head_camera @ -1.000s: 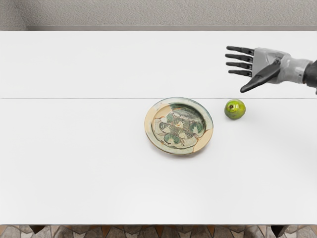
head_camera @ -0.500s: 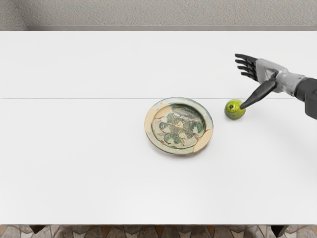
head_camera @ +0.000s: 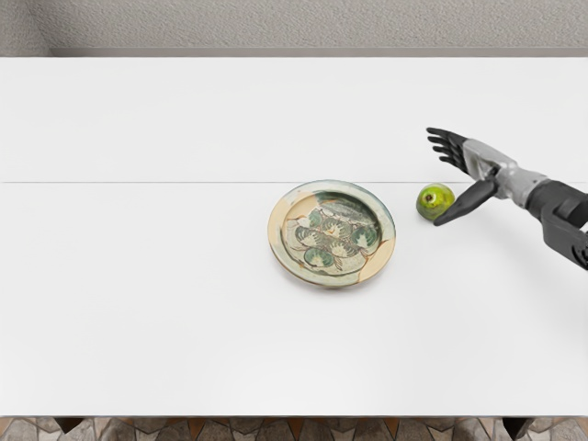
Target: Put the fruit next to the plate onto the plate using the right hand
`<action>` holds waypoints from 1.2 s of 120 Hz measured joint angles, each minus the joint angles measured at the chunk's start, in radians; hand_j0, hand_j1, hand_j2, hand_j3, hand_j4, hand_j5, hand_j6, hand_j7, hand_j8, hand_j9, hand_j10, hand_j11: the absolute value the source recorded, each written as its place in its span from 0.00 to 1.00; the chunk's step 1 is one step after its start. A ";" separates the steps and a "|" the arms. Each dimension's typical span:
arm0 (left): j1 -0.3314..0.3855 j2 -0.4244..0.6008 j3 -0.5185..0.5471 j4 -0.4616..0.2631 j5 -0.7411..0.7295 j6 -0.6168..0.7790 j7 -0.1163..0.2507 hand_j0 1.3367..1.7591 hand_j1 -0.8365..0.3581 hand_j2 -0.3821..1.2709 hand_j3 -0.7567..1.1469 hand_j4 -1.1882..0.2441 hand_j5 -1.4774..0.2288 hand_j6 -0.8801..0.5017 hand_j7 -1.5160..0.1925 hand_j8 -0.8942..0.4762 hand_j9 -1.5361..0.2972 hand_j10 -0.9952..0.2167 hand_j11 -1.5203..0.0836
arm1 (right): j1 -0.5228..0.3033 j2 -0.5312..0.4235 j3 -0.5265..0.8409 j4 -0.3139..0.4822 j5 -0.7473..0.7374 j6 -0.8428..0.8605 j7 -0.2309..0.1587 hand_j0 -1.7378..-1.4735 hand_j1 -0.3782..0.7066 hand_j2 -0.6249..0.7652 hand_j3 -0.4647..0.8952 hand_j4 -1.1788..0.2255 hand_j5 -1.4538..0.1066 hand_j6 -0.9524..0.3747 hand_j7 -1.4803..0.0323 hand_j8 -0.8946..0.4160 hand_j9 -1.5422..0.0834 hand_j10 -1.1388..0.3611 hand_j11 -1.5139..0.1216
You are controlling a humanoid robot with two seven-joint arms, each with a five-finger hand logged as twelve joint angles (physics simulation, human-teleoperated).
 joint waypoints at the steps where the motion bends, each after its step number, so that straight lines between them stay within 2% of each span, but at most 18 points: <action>1: 0.000 0.000 0.000 0.000 0.000 0.000 0.000 0.76 0.99 0.23 0.40 0.83 0.87 0.64 0.89 0.65 0.84 0.82 0.95 | 0.000 0.002 -0.002 -0.002 0.000 -0.001 0.002 0.30 0.08 0.44 0.34 0.80 0.89 0.68 0.94 0.64 0.91 0.73 0.89; 33: 0.000 0.000 0.000 0.000 0.000 0.000 0.000 0.76 0.99 0.23 0.40 0.83 0.87 0.64 0.89 0.65 0.84 0.82 0.95 | -0.013 0.027 -0.061 -0.036 -0.004 -0.084 0.068 0.30 0.13 0.44 0.34 0.77 0.85 0.64 0.90 0.61 0.87 0.69 0.85; 56: 0.000 0.000 0.000 0.000 0.000 0.000 0.000 0.76 0.99 0.23 0.40 0.83 0.87 0.64 0.89 0.65 0.84 0.82 0.95 | -0.022 0.047 -0.071 -0.061 -0.003 -0.098 0.092 0.30 0.17 0.43 0.34 0.74 0.82 0.61 0.86 0.58 0.84 0.67 0.82; 81: 0.000 0.000 0.000 0.000 0.000 0.000 0.000 0.76 0.99 0.23 0.40 0.83 0.87 0.64 0.89 0.65 0.84 0.82 0.95 | -0.029 0.058 -0.072 -0.076 0.000 -0.092 0.136 0.30 0.25 0.42 0.34 0.69 0.76 0.56 0.81 0.53 0.79 0.62 0.76; 120: 0.000 0.000 0.000 0.000 0.000 0.000 0.000 0.76 0.99 0.23 0.40 0.83 0.87 0.64 0.89 0.65 0.84 0.82 0.95 | -0.049 0.075 -0.078 -0.107 0.005 -0.093 0.148 0.30 0.30 0.42 0.34 0.66 0.72 0.53 0.76 0.49 0.75 0.59 0.73; 139: 0.000 0.000 0.000 0.000 0.000 0.000 0.000 0.76 0.99 0.23 0.40 0.83 0.87 0.64 0.89 0.65 0.84 0.82 0.95 | -0.053 0.113 -0.079 -0.150 0.005 -0.092 0.149 0.30 0.31 0.42 0.34 0.65 0.72 0.52 0.76 0.48 0.74 0.59 0.72; 144: 0.000 0.000 0.000 0.000 0.000 0.000 0.000 0.76 0.99 0.23 0.40 0.83 0.87 0.64 0.89 0.65 0.84 0.82 0.95 | -0.053 0.118 -0.078 -0.155 0.006 -0.092 0.149 0.30 0.31 0.42 0.34 0.65 0.72 0.52 0.76 0.48 0.75 0.62 0.66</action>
